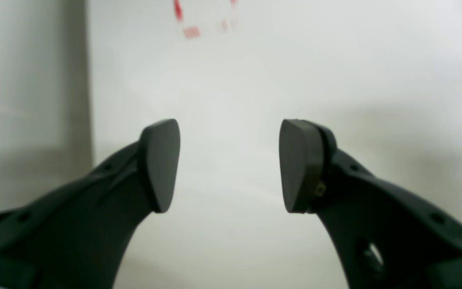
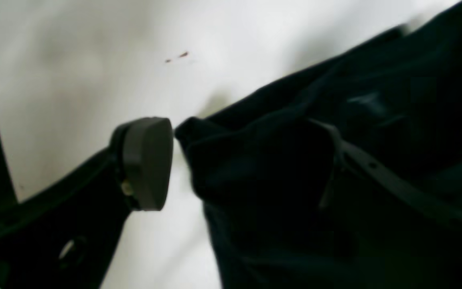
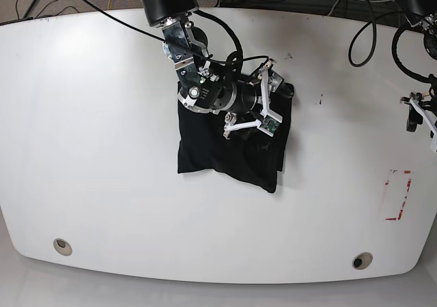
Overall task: Layout the t-shirt on the table in an organized manner, then fold the t-shirt properly
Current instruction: 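Press the folded black bundle flat with the right gripper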
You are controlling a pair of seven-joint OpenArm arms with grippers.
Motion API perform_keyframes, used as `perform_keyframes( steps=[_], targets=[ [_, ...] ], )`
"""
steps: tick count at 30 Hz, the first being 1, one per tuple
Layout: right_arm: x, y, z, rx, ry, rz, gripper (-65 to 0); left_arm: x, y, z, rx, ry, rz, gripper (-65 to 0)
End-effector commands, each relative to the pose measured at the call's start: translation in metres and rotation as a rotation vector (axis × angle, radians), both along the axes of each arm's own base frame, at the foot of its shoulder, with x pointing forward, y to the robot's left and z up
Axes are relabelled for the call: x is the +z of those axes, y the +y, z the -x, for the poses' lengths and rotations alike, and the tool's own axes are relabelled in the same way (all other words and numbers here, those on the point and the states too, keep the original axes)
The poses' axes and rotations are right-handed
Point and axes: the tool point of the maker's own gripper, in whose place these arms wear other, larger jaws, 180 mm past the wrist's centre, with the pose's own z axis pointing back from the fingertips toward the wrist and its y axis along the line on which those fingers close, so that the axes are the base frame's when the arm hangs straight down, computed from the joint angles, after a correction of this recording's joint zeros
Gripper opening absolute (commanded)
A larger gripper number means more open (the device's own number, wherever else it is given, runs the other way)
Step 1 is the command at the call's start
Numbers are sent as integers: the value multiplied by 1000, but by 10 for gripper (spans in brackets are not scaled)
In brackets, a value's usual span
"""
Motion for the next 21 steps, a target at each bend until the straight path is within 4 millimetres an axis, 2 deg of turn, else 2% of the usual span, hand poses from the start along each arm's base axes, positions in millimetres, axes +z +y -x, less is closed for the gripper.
perform_keyframes(
  steps=[1,4,6,10,15,21],
  targets=[
    [13,9,-5,0,-23,-64,-206,19,4,-10,-12,-58,-21,-283],
    [8,10,-4,0,-10,-70,-220,19,3,-9,-13,-59,-19,-283],
    [5,12,-3,-1,-1,-80,-268,17,3,-8,-14,-53,-19,-283],
    [2,16,-3,-7,7,-117,-436,16,2,-9,-17,-52,-15,-283],
    [4,20,-4,-13,1,-156,-585,16,1,-9,-19,-52,-16,-283],
    [1,15,-3,-15,-1,-144,-647,16,1,-9,-18,-51,-15,-283]
  ],
)
